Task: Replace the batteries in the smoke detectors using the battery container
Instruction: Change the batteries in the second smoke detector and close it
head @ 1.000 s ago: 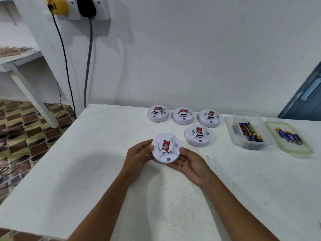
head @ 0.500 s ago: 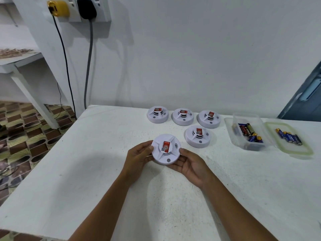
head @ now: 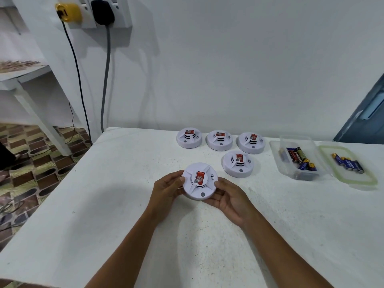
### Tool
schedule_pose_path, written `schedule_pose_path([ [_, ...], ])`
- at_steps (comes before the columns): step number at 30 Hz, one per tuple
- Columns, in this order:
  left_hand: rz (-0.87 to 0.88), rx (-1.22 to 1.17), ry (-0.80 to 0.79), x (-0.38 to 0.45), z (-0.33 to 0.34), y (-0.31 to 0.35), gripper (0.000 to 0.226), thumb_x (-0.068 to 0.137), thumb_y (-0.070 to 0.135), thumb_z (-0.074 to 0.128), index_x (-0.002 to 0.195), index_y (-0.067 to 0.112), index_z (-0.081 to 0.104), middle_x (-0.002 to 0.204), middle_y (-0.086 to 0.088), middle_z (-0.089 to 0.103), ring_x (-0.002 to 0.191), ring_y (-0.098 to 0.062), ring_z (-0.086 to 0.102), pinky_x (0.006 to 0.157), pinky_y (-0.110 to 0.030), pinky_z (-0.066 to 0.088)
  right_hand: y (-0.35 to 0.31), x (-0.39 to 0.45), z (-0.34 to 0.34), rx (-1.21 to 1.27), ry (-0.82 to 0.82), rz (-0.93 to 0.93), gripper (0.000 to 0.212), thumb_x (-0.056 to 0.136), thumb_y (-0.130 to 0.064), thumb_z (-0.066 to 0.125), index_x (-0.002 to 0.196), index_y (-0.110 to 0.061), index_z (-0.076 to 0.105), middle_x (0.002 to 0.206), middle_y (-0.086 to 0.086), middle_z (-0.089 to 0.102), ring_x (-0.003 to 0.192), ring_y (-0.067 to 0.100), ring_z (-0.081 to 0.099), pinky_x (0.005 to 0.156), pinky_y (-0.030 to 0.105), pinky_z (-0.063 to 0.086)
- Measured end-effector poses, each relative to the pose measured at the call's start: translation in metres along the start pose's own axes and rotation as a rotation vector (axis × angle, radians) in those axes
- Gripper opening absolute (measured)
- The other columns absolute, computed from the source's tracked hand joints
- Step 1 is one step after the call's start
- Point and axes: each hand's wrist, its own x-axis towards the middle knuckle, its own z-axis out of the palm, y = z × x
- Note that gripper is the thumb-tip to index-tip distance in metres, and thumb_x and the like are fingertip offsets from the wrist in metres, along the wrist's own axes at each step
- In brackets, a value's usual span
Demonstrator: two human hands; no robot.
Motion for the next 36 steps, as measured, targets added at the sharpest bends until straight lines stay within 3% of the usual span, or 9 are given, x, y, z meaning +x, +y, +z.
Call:
schedule_pose_path([
  [5, 0.084, 0.247, -0.035, 0.001, 0.003, -0.002, 0.059, 0.069, 0.045, 0.076, 0.124, 0.030, 0.058, 0.125, 0.008, 0.064, 0.111, -0.014, 0.063, 0.089, -0.032, 0.055, 0.002, 0.002, 0.003, -0.022, 0.061, -0.038, 0.026, 0.093, -0.003, 0.049, 0.116, 0.008, 0.057, 0.113, 0.030, 0.065, 0.105, 0.042, 0.064, 0.087, 0.050, 0.055],
  [7, 0.201, 0.541, -0.078, 0.001, 0.009, -0.004, 0.083, 0.061, 0.060, 0.077, 0.133, 0.041, 0.041, 0.139, 0.024, 0.043, 0.128, 0.000, 0.044, 0.102, -0.018, 0.040, 0.004, 0.004, 0.008, -0.051, 0.089, -0.037, 0.027, 0.093, -0.003, 0.049, 0.116, 0.010, 0.057, 0.110, 0.029, 0.066, 0.101, 0.041, 0.065, 0.081, 0.045, 0.057],
  [10, 0.415, 0.785, -0.078, 0.010, 0.019, -0.015, 0.093, 0.064, 0.074, 0.067, 0.140, 0.034, 0.033, 0.146, 0.015, 0.036, 0.137, -0.003, 0.029, 0.106, -0.004, 0.020, 0.000, 0.011, 0.018, -0.091, 0.120, -0.077, 0.024, 0.093, -0.005, 0.051, 0.111, 0.009, 0.061, 0.105, 0.028, 0.069, 0.097, 0.039, 0.066, 0.074, 0.042, 0.056],
  [12, 0.451, 0.754, 0.010, 0.019, 0.022, -0.017, 0.087, 0.065, 0.072, 0.067, 0.136, 0.029, 0.038, 0.138, 0.007, 0.048, 0.128, -0.010, 0.042, 0.103, -0.007, 0.030, -0.005, 0.012, 0.027, -0.216, 0.162, -0.127, 0.021, 0.094, -0.006, 0.052, 0.107, 0.004, 0.065, 0.098, 0.022, 0.072, 0.090, 0.033, 0.069, 0.077, 0.043, 0.058],
  [16, 0.359, 0.734, 0.035, 0.043, 0.020, -0.005, 0.084, 0.055, 0.057, 0.078, 0.129, 0.029, 0.049, 0.128, 0.008, 0.051, 0.119, -0.008, 0.046, 0.096, -0.016, 0.043, -0.021, 0.023, 0.016, -0.897, 0.479, -0.528, 0.020, 0.088, -0.011, 0.066, 0.107, -0.007, 0.066, 0.094, 0.000, 0.068, 0.091, 0.020, 0.066, 0.072, 0.015, 0.051],
  [19, 0.277, 0.761, 0.008, 0.060, 0.020, -0.003, 0.085, 0.052, 0.052, 0.080, 0.128, 0.027, 0.051, 0.123, 0.009, 0.053, 0.113, -0.006, 0.047, 0.090, -0.011, 0.039, -0.037, 0.030, -0.009, -1.121, 0.629, -0.732, 0.042, 0.075, -0.006, 0.075, 0.115, -0.009, 0.063, 0.109, 0.005, 0.060, 0.105, 0.025, 0.053, 0.087, 0.031, 0.048],
  [25, 0.206, 0.843, -0.002, 0.081, 0.030, -0.015, 0.088, 0.058, 0.048, 0.084, 0.134, 0.024, 0.048, 0.131, 0.009, 0.050, 0.118, -0.011, 0.041, 0.101, -0.024, 0.034, -0.047, 0.046, -0.066, -1.243, 0.639, -0.505, 0.104, 0.053, -0.040, 0.085, 0.142, -0.017, 0.038, 0.140, 0.004, 0.049, 0.130, 0.027, 0.042, 0.102, 0.050, 0.041],
  [31, 0.218, 0.841, 0.055, 0.081, 0.038, -0.024, 0.083, 0.069, 0.033, 0.084, 0.140, 0.020, 0.043, 0.146, -0.001, 0.040, 0.134, -0.018, 0.037, 0.104, -0.019, 0.027, -0.038, 0.053, -0.074, -1.240, 0.685, -0.523, 0.080, 0.045, -0.056, 0.078, 0.118, -0.029, 0.057, 0.118, -0.013, 0.062, 0.111, 0.018, 0.057, 0.091, 0.044, 0.049],
  [36, 0.214, 0.861, 0.044, 0.081, 0.039, -0.028, 0.084, 0.076, 0.040, 0.077, 0.146, 0.026, 0.032, 0.154, 0.001, 0.031, 0.140, -0.017, 0.033, 0.106, -0.021, 0.029, -0.037, 0.051, -0.071, -1.267, 0.686, -0.577, 0.080, 0.049, -0.052, 0.083, 0.120, -0.025, 0.059, 0.121, -0.010, 0.061, 0.113, 0.017, 0.052, 0.094, 0.043, 0.045],
])
